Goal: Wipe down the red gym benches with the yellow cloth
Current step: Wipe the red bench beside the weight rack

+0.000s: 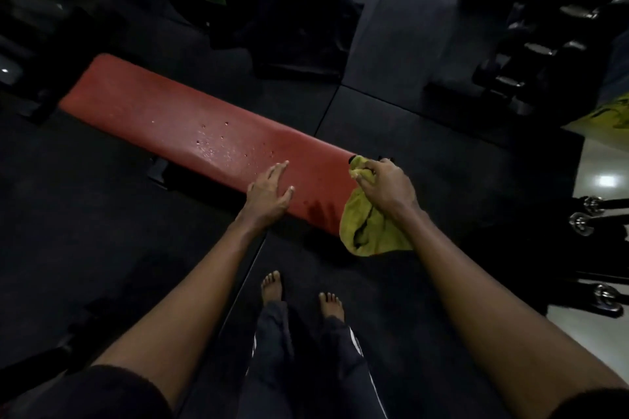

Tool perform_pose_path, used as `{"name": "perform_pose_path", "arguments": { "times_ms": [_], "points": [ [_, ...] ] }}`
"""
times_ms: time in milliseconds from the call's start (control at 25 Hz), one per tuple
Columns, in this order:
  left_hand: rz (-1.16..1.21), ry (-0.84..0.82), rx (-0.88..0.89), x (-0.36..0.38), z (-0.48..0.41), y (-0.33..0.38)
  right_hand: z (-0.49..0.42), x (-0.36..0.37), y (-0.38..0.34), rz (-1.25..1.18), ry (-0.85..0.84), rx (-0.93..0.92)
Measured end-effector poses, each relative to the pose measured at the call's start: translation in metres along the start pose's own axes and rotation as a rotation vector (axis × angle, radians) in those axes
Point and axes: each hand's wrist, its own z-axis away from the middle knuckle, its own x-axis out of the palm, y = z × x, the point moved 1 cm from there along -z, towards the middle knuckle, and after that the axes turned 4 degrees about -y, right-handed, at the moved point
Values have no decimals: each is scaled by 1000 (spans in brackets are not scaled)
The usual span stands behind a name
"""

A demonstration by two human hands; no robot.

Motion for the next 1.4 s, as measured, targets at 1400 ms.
{"name": "perform_pose_path", "arguments": {
  "times_ms": [1400],
  "points": [
    [-369,107,410,50,-220,-110,-177,166,-19,302,329,291]
  ]
}}
